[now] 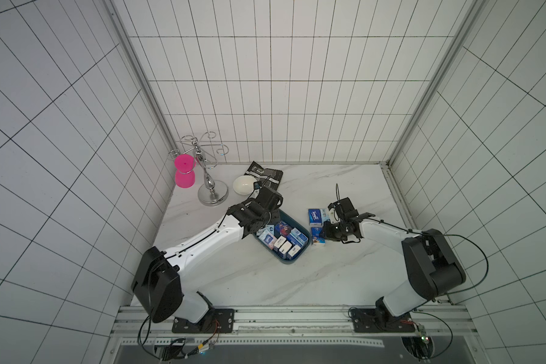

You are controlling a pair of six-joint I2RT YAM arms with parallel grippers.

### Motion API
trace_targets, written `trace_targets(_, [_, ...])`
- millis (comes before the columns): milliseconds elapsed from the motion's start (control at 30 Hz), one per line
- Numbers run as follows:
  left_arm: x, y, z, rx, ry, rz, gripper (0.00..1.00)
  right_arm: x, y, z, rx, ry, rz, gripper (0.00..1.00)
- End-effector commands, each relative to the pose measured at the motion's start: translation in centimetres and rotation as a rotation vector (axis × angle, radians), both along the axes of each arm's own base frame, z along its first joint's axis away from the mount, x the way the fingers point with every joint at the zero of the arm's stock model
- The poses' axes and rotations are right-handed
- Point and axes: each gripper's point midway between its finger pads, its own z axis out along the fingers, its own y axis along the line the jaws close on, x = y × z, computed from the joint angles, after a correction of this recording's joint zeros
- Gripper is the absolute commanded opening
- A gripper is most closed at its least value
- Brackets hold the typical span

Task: Take the pocket tissues out of the storage box
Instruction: Move the pocket tissues to the center of the board.

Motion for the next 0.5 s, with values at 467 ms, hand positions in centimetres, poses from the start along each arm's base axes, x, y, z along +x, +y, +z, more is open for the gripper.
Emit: trace_targets(467, [0.28,0.59,-0.04,-0.008,-0.006,0.002,0.39,1.46,-0.69,-0.29,-0.066,0.010,-0.005,0.26])
